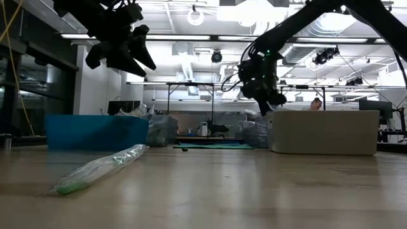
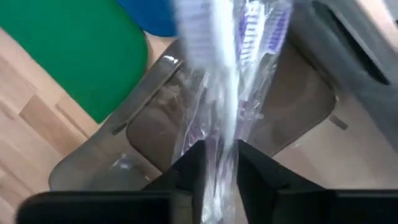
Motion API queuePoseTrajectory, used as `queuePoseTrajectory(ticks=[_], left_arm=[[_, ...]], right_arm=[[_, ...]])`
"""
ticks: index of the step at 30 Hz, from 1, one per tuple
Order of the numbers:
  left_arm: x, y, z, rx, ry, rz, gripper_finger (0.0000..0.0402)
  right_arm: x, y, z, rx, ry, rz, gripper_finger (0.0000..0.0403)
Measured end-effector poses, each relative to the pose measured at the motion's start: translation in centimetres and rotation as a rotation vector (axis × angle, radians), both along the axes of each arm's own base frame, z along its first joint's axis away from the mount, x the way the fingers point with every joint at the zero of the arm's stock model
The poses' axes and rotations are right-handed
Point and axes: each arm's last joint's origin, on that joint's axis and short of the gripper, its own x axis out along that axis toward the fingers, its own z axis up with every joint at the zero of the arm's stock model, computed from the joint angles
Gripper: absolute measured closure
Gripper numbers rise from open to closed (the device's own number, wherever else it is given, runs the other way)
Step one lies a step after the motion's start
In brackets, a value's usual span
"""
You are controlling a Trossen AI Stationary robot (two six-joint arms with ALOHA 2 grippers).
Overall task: Pick & Place Toothbrushes
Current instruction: Put the violet toothbrush into the right black bin, then adjust the green toothbrush in the left black bin
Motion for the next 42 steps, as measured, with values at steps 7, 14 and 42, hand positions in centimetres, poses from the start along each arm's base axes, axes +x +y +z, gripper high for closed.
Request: queuePoseTrajectory(ticks=[7, 14, 42], left_arm=[[0.0, 0.0, 0.0, -0.006, 0.001, -0.008, 0.0201], [0.6, -0.5, -0.7, -0.062, 0.034, -0.220, 0.0201], [8.0, -8.7, -8.9, -0.165, 0.404, -0.790, 0.0248]], right_arm=[[-0.8, 0.8, 2.3, -0.038, -0.006, -0.006, 0.0259], [-2.4, 3.3, 6.9, -0.063, -0.045, -0.045, 0.0220], [1.8, 25.6, 14.4, -0.185, -0.150, 0.295, 0.0227]])
